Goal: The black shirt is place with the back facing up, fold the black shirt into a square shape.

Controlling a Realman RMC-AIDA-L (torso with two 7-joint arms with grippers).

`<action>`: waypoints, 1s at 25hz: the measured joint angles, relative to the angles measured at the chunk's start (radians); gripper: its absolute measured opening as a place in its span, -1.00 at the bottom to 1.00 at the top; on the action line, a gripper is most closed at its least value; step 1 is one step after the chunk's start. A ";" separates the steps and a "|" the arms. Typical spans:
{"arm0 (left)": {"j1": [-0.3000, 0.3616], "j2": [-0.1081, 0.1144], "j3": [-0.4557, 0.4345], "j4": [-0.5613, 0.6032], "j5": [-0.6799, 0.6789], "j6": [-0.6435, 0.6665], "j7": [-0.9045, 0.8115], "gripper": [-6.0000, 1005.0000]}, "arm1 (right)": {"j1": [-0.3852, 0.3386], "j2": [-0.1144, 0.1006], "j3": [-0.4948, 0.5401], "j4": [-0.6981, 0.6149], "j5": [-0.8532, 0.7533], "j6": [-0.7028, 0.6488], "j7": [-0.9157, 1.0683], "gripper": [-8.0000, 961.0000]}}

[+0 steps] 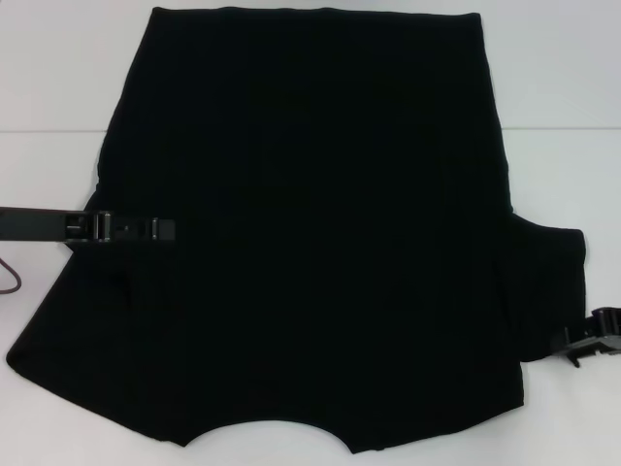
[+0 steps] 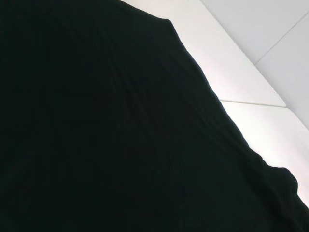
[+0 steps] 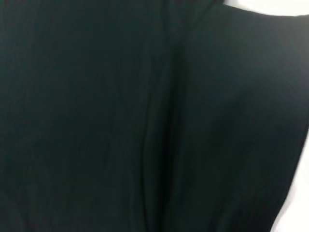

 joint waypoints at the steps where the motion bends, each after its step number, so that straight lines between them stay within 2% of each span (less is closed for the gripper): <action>1: 0.000 0.000 0.001 0.000 0.000 -0.001 0.000 0.18 | 0.004 0.002 0.002 0.000 0.001 0.001 0.000 -0.12; 16: -0.003 -0.003 0.001 -0.002 0.000 -0.003 0.000 0.18 | 0.033 0.008 0.007 0.034 0.004 0.041 0.010 -0.23; 25: -0.003 -0.002 -0.001 -0.001 0.000 -0.003 0.000 0.18 | 0.038 0.011 0.026 0.036 0.010 0.040 0.013 -0.60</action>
